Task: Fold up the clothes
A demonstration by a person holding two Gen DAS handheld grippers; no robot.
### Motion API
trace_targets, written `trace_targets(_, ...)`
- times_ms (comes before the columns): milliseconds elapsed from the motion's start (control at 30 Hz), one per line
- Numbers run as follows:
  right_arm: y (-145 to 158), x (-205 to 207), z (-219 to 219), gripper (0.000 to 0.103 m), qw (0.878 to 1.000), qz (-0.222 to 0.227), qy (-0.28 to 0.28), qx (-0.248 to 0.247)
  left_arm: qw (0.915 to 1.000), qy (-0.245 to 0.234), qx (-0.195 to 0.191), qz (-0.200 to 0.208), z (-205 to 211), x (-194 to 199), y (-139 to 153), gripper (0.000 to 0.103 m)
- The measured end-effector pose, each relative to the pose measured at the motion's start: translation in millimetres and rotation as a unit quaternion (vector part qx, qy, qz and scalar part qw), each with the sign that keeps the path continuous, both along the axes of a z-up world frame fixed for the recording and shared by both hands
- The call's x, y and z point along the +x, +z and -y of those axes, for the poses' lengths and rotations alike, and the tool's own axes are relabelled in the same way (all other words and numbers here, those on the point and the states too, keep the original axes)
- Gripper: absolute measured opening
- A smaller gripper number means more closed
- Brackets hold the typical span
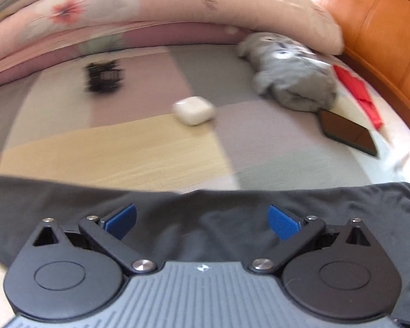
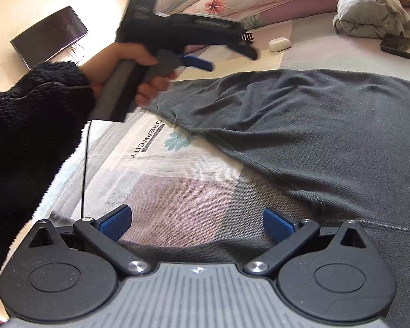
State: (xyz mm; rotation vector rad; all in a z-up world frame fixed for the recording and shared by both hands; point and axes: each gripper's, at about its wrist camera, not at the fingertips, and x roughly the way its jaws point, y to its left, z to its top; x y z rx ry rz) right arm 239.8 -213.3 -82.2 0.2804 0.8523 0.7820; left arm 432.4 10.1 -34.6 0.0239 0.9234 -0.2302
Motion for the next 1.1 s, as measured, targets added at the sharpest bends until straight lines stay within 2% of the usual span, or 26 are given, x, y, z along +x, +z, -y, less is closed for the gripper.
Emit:
trace_targets(100,-0.2,0.2,0.3,0.103,1.0,0.0,0.0,0.001,0.9984,0.055,0.005,-0.012,-35.0,-1.4,-10.5,0.102)
trace_targets(267,-0.5,0.3,0.7,0.103,1.0,-0.001,0.002,0.003,0.9906,0.121,-0.047,-0.043,-78.2,-1.9,-39.7,0.102)
trace_targets(333,-0.6,0.3,0.9,0.103,1.0,-0.001,0.002,0.004,0.9889,0.138,-0.039,-0.04,-87.1,-1.1,-46.5,0.102)
trace_targets(400,-0.7,0.3,1.0,0.103,1.0,-0.001,0.003,0.005,0.986,0.162,-0.014,-0.036,-92.6,1.0,-46.0,0.102)
trace_targets(467,-0.9,0.2,0.8,0.103,1.0,-0.001,0.003,0.004,0.9819,0.184,-0.02,-0.043,-99.3,-2.0,-39.2,0.102)
trace_targets(600,-1.0,0.3,0.3,0.103,1.0,-0.001,0.002,0.003,0.9872,0.15,-0.05,-0.023,-91.3,-18.5,-20.3,0.102)
trace_targets(700,-1.0,0.7,0.4,0.103,1.0,-0.002,0.001,0.002,0.9887,0.128,-0.072,-0.033,-83.7,-22.1,-28.9,0.102)
trace_targets(833,-1.6,2.0,1.6,0.103,1.0,-0.005,-0.001,0.005,0.9882,0.143,-0.009,-0.055,-84.2,-23.4,-49.8,0.102)
trace_targets(867,-1.8,2.1,1.6,0.103,1.0,-0.005,-0.001,0.005,0.988,0.144,-0.006,-0.055,-84.3,-27.2,-47.4,0.102)
trace_targets(967,-2.0,1.6,0.6,0.103,1.0,-0.001,0.001,0.002,0.9871,0.147,0.009,-0.062,-80.8,-40.9,-33.8,0.102)
trace_targets(1100,-2.2,2.3,-1.9,0.103,1.0,0.015,0.009,0.005,0.9921,0.111,0.041,-0.042,-70.6,-76.3,1.8,0.102)
